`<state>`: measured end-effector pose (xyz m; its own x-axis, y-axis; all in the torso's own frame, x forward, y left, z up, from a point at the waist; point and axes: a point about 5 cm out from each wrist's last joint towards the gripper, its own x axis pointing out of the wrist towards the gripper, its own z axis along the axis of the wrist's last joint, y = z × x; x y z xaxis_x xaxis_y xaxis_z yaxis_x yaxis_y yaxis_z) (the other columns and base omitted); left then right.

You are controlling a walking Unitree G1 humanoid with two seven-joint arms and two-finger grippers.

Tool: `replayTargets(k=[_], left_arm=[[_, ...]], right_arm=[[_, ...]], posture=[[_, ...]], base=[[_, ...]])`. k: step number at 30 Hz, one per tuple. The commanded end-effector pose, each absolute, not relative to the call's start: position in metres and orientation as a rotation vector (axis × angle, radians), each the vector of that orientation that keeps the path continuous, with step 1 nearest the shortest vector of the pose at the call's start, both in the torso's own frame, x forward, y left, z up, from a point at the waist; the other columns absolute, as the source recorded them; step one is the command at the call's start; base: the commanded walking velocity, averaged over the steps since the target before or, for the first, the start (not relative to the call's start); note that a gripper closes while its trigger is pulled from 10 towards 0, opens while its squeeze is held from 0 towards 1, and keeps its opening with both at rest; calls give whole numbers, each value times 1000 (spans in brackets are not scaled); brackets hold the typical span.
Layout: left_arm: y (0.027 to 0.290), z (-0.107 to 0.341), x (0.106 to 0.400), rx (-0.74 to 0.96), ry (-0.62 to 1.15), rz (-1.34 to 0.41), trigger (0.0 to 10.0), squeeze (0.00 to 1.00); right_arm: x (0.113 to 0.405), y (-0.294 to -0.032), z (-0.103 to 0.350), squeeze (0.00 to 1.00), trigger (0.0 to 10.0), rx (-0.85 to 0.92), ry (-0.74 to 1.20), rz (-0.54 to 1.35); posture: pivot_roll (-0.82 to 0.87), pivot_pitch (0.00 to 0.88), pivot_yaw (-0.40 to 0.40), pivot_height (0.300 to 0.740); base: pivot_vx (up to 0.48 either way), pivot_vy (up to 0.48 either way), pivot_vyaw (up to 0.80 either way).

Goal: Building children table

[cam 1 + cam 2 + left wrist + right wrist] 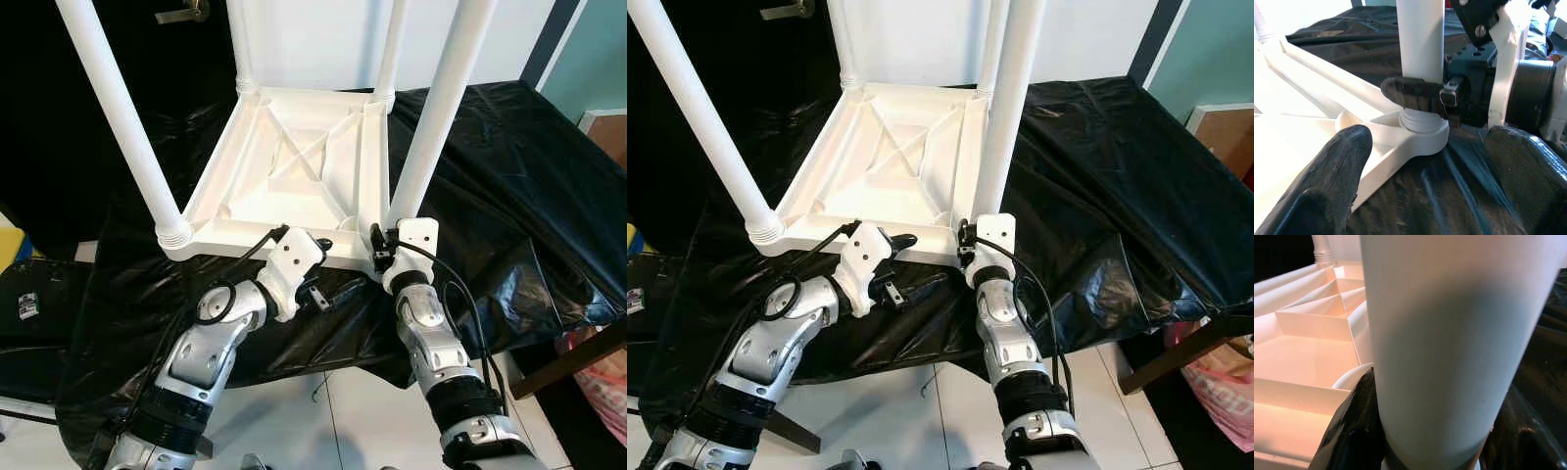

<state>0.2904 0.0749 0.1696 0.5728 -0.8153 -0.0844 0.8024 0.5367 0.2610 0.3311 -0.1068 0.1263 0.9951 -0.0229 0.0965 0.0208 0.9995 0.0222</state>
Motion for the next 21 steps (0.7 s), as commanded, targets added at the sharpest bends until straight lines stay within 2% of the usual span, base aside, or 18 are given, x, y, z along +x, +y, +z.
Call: replayTargets(k=[1, 8, 9, 10, 19, 20, 21], left_arm=[[76, 168, 293, 288, -44, -956, 10000, 0], [80, 168, 296, 292, -47, -942, 10000, 0], [81, 168, 296, 294, -46, -939, 10000, 0], [82, 167, 297, 295, -45, -934, 10000, 0], [90, 163, 298, 303, -26, -916, 10000, 0], [95, 161, 295, 302, -15, -914, 10000, 0], [95, 161, 295, 302, -15, -914, 10000, 0]], right_arm=[[327, -122, 107, 0, 10000, -5, -7, -101], [324, -129, 111, 0, 10000, -34, -29, -106], [323, -129, 112, 125, 10000, -37, -28, -108], [322, -132, 113, 1000, 10000, -46, -40, -108], [313, -149, 118, 1000, 10000, -69, -90, -120], [310, -156, 118, 267, 10000, -67, -95, -120], [310, -156, 118, 267, 10000, -67, -95, -120]], posture=[[17, 63, -35, 740], [12, 45, -41, 740], [11, 42, -41, 740], [8, 38, -40, 740], [10, 39, -44, 740], [11, 45, -46, 740], [11, 45, -46, 740]], base=[[0, 0, 0], [0, 0, 0], [0, 0, 0], [0, 0, 0], [0, 0, 0], [0, 0, 0], [0, 0, 0]])
